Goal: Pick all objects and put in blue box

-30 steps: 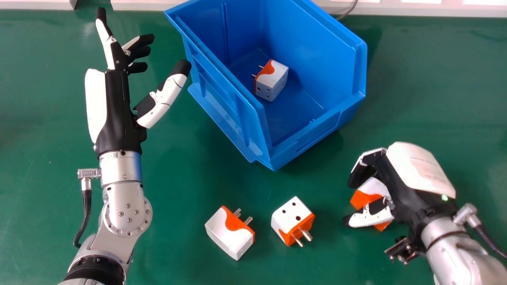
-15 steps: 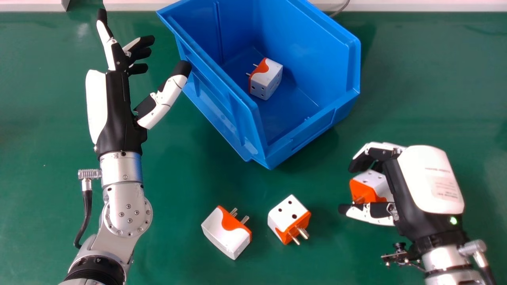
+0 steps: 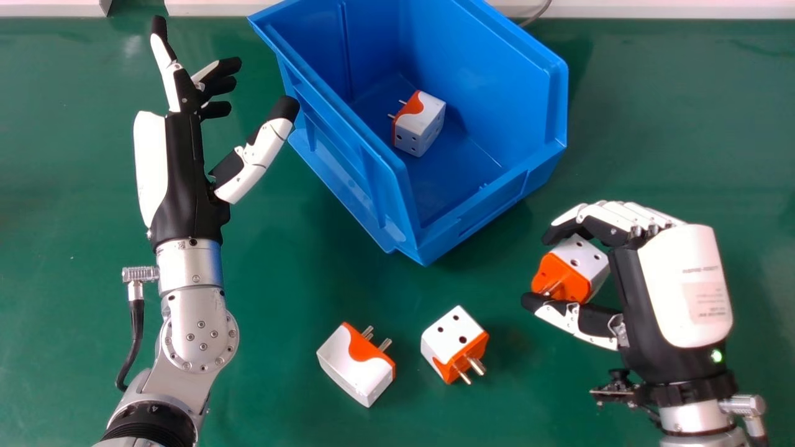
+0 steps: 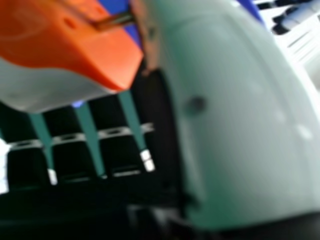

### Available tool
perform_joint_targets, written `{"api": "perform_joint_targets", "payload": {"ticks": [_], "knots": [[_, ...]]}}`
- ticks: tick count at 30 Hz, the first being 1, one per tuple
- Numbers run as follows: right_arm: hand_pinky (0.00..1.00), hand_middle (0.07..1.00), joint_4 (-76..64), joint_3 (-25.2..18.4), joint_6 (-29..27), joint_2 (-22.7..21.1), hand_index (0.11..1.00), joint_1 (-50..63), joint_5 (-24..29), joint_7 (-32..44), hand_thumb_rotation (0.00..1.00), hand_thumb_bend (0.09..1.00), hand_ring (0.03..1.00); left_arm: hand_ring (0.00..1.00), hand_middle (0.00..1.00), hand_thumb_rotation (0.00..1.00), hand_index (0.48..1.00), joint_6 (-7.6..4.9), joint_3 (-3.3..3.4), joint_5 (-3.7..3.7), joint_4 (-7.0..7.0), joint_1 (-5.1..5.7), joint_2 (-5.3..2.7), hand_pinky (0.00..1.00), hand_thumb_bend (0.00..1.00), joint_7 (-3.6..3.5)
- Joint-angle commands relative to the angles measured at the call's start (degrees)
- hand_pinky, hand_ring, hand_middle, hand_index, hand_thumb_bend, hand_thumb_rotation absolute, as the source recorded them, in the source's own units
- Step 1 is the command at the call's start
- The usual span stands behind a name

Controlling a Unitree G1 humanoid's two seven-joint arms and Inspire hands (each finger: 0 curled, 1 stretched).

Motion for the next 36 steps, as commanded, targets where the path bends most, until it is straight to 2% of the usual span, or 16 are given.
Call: {"api": "perform_joint_targets", "payload": {"ticks": [1,6,9,15,22,25,28,36], "knots": [[0.42,0.497,-0.19,-0.21,-1.17,-0.53,0.458,-0.85,0.14,-1.87,0.0,0.504,0.48,0.77,0.79,0.6,0.814,-0.82,0.28,-0.38,-0.5,-0.62,-0.07,0.72,0.75,0.21],[0.42,0.499,0.07,-0.28,-1.92,-1.0,0.46,-0.83,0.17,-2.09,0.0,0.504,0.476,0.77,0.79,0.6,0.814,-0.57,0.06,-0.03,-0.37,-0.82,-0.36,0.72,0.75,0.77],[0.42,0.501,0.43,-0.34,-2.61,-1.36,0.464,-0.89,0.22,-2.62,0.0,0.504,0.473,0.77,0.79,0.6,0.814,-0.4,-0.17,0.39,-0.36,-1.0,-0.76,0.71,0.75,1.48],[0.4,0.508,-3.46,-1.0,-2.62,-0.99,0.472,-0.9,0.34,-2.44,0.0,0.503,0.48,0.77,0.79,0.6,0.814,-0.44,-0.41,0.64,0.32,-1.48,-1.28,0.71,0.74,2.02],[0.38,0.517,-14.1,-2.8,0.73,0.83,0.475,-2.78,1.63,2.97,0.0,0.501,0.483,0.77,0.79,0.6,0.815,-0.82,-0.24,0.02,1.22,-1.85,-1.19,0.72,0.74,1.4],[0.38,0.517,-20.88,-3.7,3.57,3.31,0.474,-6.79,2.21,7.26,0.0,0.501,0.484,0.77,0.79,0.6,0.815,-1.02,-0.17,-0.08,1.56,-1.92,-1.23,0.72,0.74,1.36],[0.37,0.521,-21.72,-2.92,4.22,6.0,0.478,-16.34,0.91,9.0,0.0,0.5,0.486,0.77,0.79,0.6,0.815,-1.09,-0.21,-0.01,1.53,-1.91,-1.33,0.72,0.74,1.42],[0.38,0.527,-3.95,0.49,-0.65,6.98,0.481,-37.16,0.8,10.17,0.0,0.5,0.491,0.77,0.79,0.6,0.815,-0.91,-0.48,0.4,1.39,-1.95,-1.33,0.72,0.74,1.77]]}}
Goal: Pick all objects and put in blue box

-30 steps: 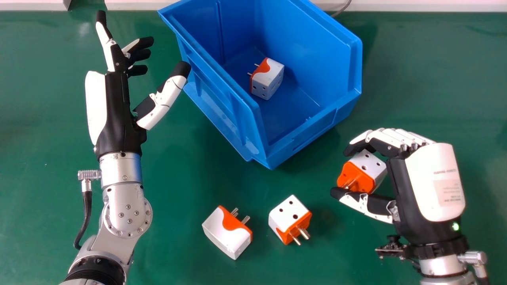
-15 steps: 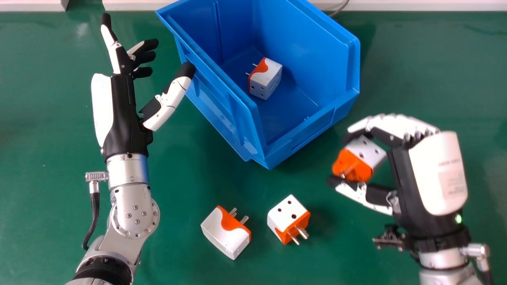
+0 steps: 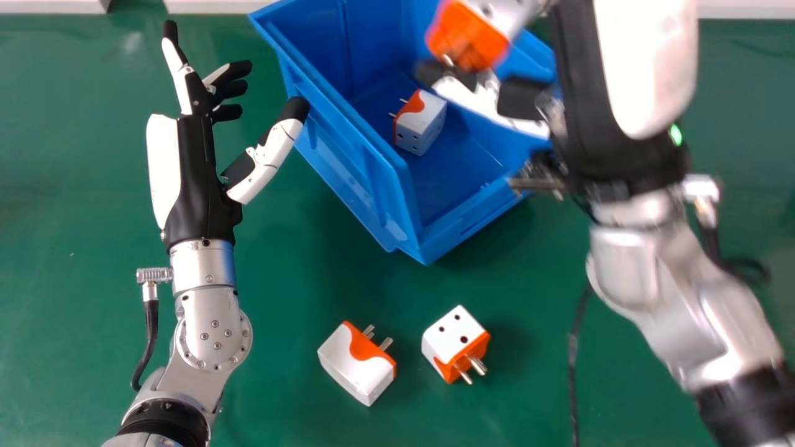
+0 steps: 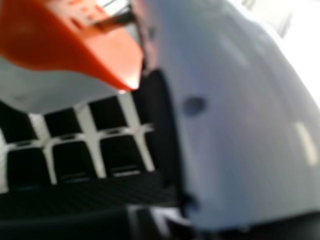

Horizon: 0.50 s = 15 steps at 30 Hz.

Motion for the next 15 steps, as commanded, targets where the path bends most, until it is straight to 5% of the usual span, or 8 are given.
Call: {"api": "perform_joint_targets", "payload": {"ticks": [1,15], "knots": [[0.38,0.526,7.79,0.73,-1.36,0.02,0.48,-7.01,0.61,0.01,0.0,0.5,0.491,0.77,0.79,0.6,0.815,-0.65,-0.13,0.2,-0.45,-0.86,0.21,0.72,0.75,0.38],[0.38,0.513,43.09,8.26,8.03,3.74,0.464,-30.18,0.62,5.89,0.0,0.502,0.482,0.77,0.79,0.6,0.815,-0.86,-0.1,-0.13,-0.24,-0.72,0.23,0.72,0.74,0.44]]}}
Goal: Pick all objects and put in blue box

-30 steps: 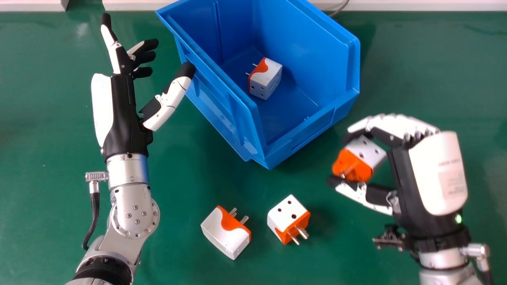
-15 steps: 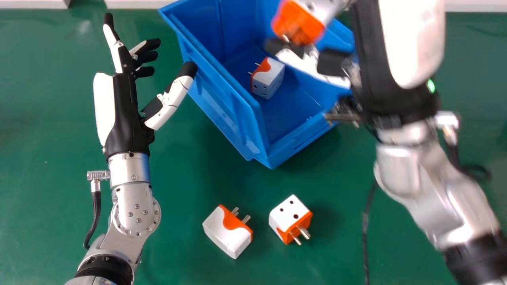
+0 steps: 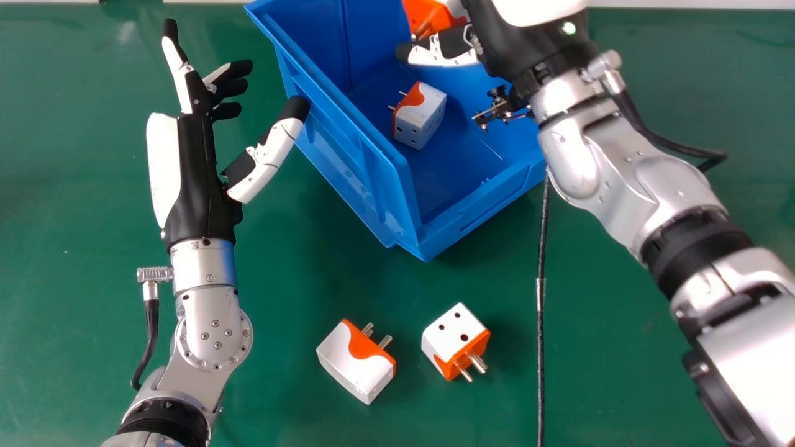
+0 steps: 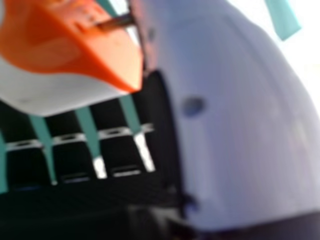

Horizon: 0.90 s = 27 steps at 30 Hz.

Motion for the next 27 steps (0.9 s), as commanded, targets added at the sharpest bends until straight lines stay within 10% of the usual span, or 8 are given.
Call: {"api": "perform_joint_targets", "payload": {"ticks": [1,9,11,14,27], "knots": [[0.38,0.513,0.51,-0.03,1.41,-0.34,0.465,-5.01,1.07,0.31,0.0,0.502,0.482,0.77,0.79,0.6,0.815,-0.69,0.21,-0.2,-0.49,-0.56,0.17,0.72,0.74,0.29],[0.37,0.526,-0.55,1.01,2.01,-0.26,0.479,-4.89,1.95,2.0,0.0,0.5,0.479,0.77,0.79,0.6,0.815,-0.38,0.17,-0.17,-0.7,-0.53,0.01,0.72,0.74,0.37],[0.63,0.821,-1.65,2.14,3.62,-0.64,0.765,-4.71,0.98,5.24,0.09,0.796,0.782,0.77,0.79,0.6,0.815,-0.31,0.12,-0.09,-0.66,-0.55,0.04,0.72,0.74,0.37],[0.86,0.981,-3.51,3.23,5.12,-1.38,0.975,-4.67,0.52,9.27,0.25,0.98,0.977,0.77,0.79,0.6,0.814,-0.25,0.07,-0.02,-0.65,-0.55,0.1,0.72,0.74,0.39],[1.0,1.0,-10.17,3.02,7.72,-2.35,1.0,-3.2,1.03,15.91,0.37,1.0,1.0,0.77,0.79,0.6,0.815,-0.38,0.1,-0.18,-0.54,-0.55,-0.06,0.72,0.74,0.18]]}}
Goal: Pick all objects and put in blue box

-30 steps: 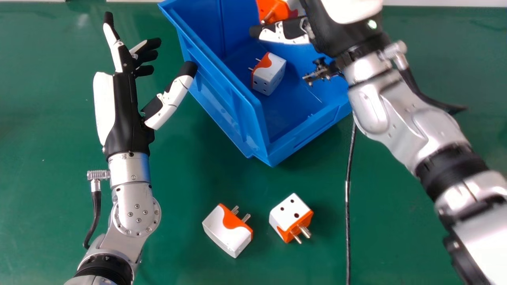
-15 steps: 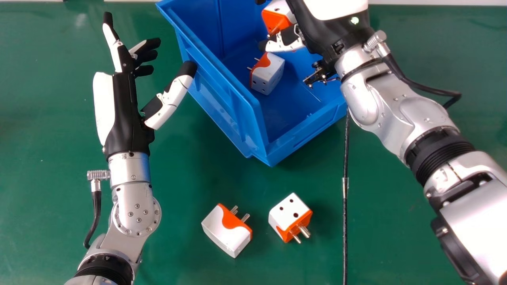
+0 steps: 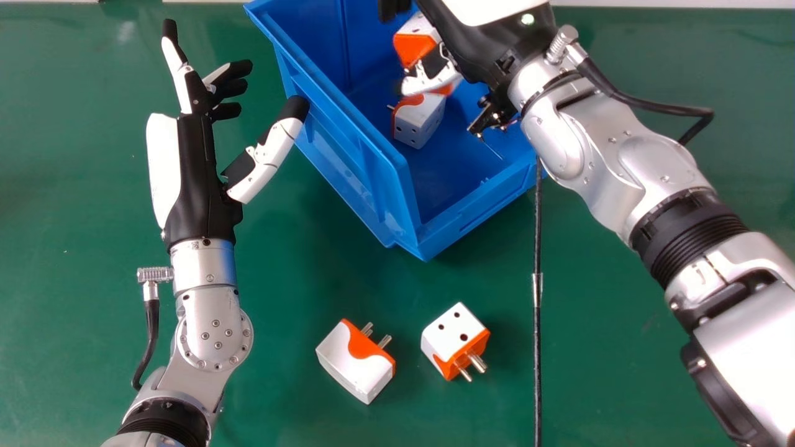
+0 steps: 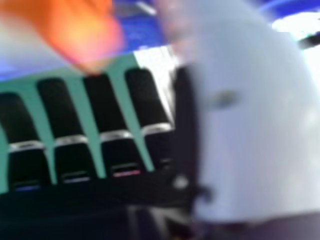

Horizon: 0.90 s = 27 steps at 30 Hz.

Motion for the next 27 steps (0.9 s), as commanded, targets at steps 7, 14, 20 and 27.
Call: {"api": "perform_joint_targets", "payload": {"ticks": [7,14,20,27], "knots": [[1.0,1.0,-3.18,-0.37,0.76,-1.8,1.0,-2.43,0.1,-0.91,0.37,1.0,1.0,0.77,0.79,0.6,0.815,-0.5,0.23,-0.37,-0.41,-0.63,-0.02,0.72,0.74,0.02],[1.0,1.0,-5.94,-0.59,0.89,-2.96,1.0,-1.21,0.28,-0.65,0.38,1.0,1.0,0.77,0.79,0.6,0.815,-0.8,0.33,-0.57,-0.56,-0.46,-0.07,0.72,0.74,-0.22],[1.0,1.0,-22.23,-3.92,3.13,-6.31,1.0,7.77,1.83,1.91,0.39,1.0,1.0,0.77,0.79,0.6,0.815,-0.76,0.26,-0.47,-0.76,-0.41,-0.17,0.72,0.73,0.01],[1.0,1.0,-49.85,-13.08,2.62,-5.31,1.0,32.46,6.73,-3.33,0.45,1.0,1.0,0.77,0.79,0.59,0.814,-0.36,0.18,-0.2,-0.83,-0.56,-0.1,0.72,0.73,0.4]]}}
